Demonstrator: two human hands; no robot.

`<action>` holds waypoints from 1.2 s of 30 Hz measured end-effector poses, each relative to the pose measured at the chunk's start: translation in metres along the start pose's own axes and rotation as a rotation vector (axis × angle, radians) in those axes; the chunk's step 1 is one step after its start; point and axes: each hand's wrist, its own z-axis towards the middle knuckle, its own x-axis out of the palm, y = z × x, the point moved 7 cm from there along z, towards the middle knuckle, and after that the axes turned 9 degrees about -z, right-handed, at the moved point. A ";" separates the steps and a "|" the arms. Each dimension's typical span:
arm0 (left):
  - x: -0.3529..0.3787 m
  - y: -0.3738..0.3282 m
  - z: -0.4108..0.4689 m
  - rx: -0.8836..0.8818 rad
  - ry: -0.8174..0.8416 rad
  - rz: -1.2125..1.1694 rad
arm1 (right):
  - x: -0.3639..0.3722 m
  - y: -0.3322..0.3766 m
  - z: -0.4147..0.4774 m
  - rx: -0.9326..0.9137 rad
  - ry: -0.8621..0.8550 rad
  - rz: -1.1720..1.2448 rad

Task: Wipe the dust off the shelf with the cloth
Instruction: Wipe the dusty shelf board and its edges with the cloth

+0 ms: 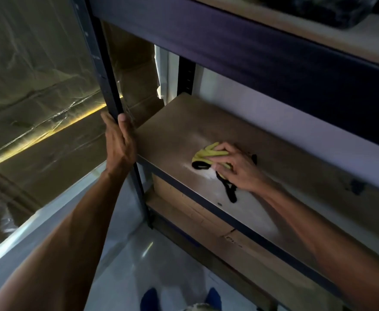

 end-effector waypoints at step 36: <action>-0.004 0.006 -0.001 0.025 -0.009 0.040 | 0.036 0.064 0.110 -0.211 0.128 0.043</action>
